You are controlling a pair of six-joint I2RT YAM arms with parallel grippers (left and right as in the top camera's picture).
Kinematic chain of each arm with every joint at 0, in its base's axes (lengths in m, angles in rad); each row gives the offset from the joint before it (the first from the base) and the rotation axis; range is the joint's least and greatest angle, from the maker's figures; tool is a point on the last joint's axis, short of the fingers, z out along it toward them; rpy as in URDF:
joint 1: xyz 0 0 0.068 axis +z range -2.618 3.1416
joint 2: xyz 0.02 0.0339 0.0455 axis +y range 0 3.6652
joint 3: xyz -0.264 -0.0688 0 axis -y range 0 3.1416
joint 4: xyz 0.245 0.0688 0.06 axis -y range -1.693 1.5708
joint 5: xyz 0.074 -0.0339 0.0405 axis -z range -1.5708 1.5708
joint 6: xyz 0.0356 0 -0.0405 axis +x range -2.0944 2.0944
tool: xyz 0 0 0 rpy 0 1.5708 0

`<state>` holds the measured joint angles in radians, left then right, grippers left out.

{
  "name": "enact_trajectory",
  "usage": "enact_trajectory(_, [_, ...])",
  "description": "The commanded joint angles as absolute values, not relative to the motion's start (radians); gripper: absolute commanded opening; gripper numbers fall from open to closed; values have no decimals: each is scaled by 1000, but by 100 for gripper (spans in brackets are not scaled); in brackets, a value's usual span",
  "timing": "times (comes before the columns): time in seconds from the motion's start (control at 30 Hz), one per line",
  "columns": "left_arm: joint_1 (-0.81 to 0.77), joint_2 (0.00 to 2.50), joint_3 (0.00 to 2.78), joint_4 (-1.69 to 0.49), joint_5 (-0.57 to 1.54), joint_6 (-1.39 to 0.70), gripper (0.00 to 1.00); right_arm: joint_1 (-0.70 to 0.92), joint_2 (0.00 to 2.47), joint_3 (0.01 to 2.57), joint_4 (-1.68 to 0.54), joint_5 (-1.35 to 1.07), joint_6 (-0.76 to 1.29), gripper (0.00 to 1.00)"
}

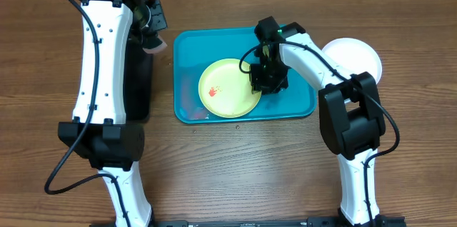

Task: Clean dirty plates on tray and stack at the side
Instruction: 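Release the white plate and move the right gripper to the yellow plate rim, then bring the sponge in the left gripper onto the yellow plate, then scrub the yellow plate with the sponge while the right gripper holds it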

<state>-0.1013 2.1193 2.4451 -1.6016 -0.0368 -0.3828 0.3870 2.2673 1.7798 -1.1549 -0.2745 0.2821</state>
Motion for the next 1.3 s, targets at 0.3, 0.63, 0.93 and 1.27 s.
enact_trajectory(0.3, [-182,2126,2264,-1530,2,-362,4,359,2254,1703,-999,-294,364,27])
enact_trajectory(0.63, [-286,2126,2025,-1333,82,-336,4,358,2254,1620,-874,-302,420,4])
enact_trajectory(0.93, [-374,2126,1813,-1118,35,-345,4,358,2254,1620,-865,-310,439,4])
enact_trajectory(1.27, [-356,2133,1624,-820,-112,-320,4,359,2254,1620,-875,-309,439,4])
